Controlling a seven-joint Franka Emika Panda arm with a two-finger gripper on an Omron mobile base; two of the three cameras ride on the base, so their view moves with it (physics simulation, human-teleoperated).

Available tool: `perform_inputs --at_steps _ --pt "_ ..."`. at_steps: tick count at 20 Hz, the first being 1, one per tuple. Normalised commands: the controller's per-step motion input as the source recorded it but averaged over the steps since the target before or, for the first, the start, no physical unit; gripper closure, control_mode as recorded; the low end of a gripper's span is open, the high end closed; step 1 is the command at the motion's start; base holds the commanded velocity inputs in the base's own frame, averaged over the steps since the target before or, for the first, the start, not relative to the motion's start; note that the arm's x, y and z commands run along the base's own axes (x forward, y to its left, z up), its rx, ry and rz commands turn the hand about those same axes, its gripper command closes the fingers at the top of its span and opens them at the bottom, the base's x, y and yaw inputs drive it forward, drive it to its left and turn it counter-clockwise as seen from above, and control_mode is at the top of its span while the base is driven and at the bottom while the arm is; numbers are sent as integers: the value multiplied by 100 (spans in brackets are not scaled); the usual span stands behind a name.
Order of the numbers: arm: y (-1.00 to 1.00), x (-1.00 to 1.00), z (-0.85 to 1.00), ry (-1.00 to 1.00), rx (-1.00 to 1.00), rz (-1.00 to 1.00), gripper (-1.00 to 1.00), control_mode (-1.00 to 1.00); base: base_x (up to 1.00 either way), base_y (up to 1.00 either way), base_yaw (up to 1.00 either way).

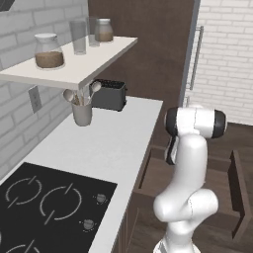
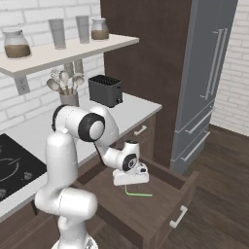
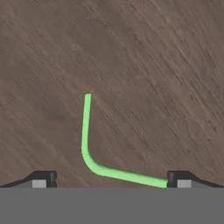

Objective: Take a straw from the drawer in front and place it inside the glass cup on the dining counter.

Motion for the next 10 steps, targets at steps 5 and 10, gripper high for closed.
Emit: perform_inputs --at_steps 5,10 --pt "0 0 -38 7 1 0 -100 -100 0 0 0" --pt "0 -4 -32 1 0 0 -100 -100 0 0 0"
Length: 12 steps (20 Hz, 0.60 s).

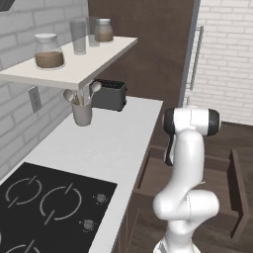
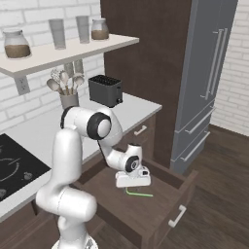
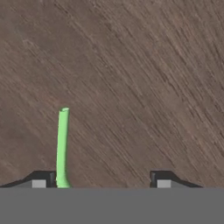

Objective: Take a straw from the drawer in front and place it inside the glass cup on the dining counter.

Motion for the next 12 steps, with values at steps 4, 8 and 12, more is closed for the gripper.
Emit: perform_inputs --at_steps 4,8,12 --pt "0 0 -32 0 0 0 -100 -100 0 0 0" --pt "0 -5 -29 0 0 0 -100 -100 0 0 0" --pt "0 -10 -9 -3 0 0 -100 -100 0 0 0"
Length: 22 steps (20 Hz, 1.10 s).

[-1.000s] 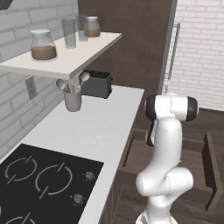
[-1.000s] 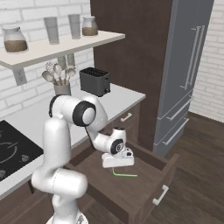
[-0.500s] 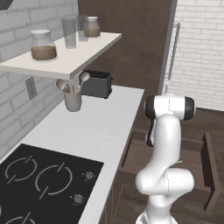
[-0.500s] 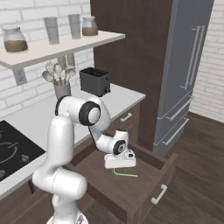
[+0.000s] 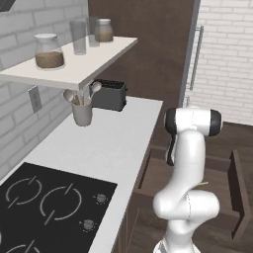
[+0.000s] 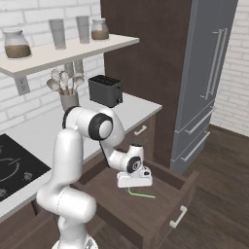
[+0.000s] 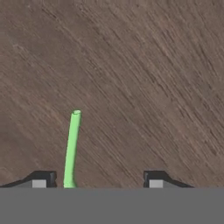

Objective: Take a straw from the drawer in front and place it inside the glass cup on the dining counter.

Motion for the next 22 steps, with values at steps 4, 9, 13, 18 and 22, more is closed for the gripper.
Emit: perform_inputs --at_steps 4,9,13,18,22 --pt "0 -69 -2 -18 0 0 -100 -100 0 0 0" --pt "0 -55 -12 -16 0 0 -100 -100 0 0 0" --pt "0 -2 -18 -7 0 0 -100 -100 0 0 0" --pt "0 12 -17 -1 0 0 -100 -100 0 0 0" --pt "0 14 -18 0 0 0 -100 -100 0 0 0"
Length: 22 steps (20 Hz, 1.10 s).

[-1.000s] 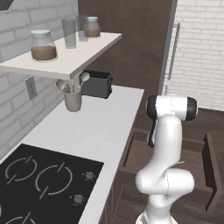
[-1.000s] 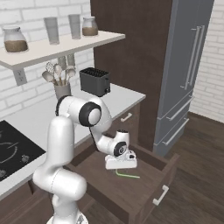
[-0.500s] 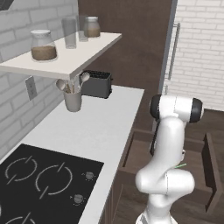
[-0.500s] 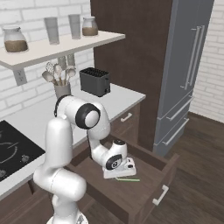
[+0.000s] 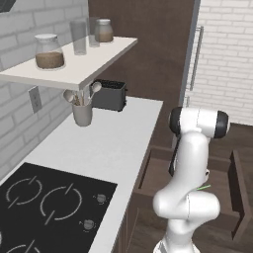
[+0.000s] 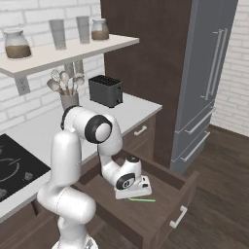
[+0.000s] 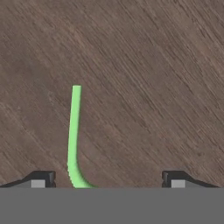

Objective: Take a straw from the drawer in front and place it inside the glass cup on the dining counter.

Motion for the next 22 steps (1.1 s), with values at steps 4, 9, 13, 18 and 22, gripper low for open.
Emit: perform_inputs --at_steps 4,9,13,18,22 --pt "0 9 -14 0 0 0 100 -100 0 0 0" --pt "0 0 -3 0 0 0 100 -100 0 0 0" --pt "0 3 0 0 0 0 100 -100 0 0 0" --pt "0 5 4 0 0 0 100 -100 0 0 0" --pt "0 -37 90 -15 2 0 100 -100 0 0 0"
